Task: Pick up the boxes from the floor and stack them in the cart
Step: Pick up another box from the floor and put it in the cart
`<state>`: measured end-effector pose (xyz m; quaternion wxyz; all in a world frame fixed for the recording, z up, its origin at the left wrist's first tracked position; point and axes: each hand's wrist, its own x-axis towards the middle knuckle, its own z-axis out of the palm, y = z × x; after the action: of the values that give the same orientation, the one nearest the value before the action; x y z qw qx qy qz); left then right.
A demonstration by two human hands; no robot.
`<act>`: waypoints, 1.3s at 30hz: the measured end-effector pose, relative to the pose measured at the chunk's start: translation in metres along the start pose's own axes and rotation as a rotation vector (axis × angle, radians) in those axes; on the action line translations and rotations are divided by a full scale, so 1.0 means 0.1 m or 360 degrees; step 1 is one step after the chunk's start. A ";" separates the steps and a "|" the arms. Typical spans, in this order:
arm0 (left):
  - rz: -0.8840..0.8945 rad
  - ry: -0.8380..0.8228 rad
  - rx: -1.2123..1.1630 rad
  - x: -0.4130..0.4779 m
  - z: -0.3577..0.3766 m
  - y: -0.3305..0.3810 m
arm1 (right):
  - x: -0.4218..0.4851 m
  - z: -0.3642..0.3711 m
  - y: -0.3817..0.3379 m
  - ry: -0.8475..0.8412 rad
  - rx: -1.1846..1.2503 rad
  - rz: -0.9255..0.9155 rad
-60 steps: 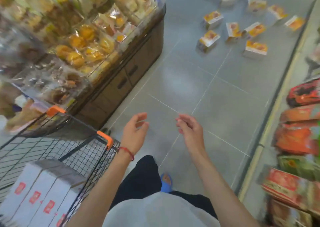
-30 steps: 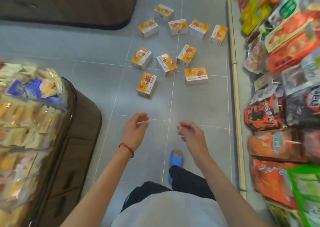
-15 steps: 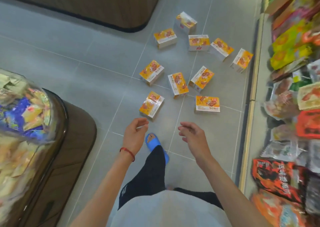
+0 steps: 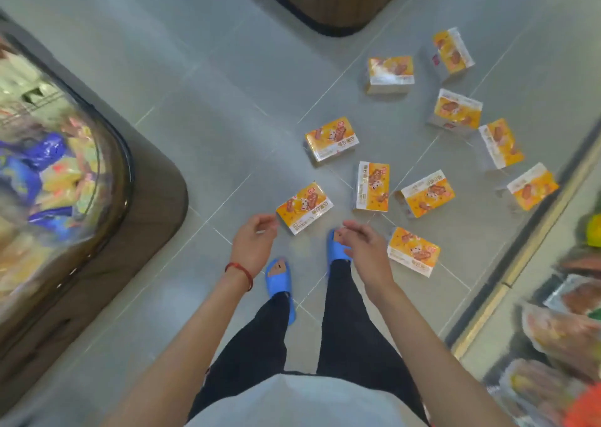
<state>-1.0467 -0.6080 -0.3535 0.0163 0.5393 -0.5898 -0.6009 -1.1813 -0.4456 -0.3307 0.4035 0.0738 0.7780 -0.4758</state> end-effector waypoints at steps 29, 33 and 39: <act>-0.0925 0.0353 -0.0306 3.35 1.79 -2.90 | 4.56 0.88 1.84 -0.0313 -0.0943 0.0052; -0.0953 0.0440 -0.0411 3.95 1.93 -3.42 | 5.11 1.16 2.31 -0.0271 -0.1026 0.0024; -0.0989 0.0424 -0.0755 4.76 2.13 -4.01 | 5.96 1.59 2.75 -0.0212 -0.1091 -0.0059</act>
<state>-1.1406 -0.6511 -1.0026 0.0341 0.7460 -0.2369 -0.6214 -1.3510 -0.5859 -0.9691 0.4462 -0.1113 0.8657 -0.1980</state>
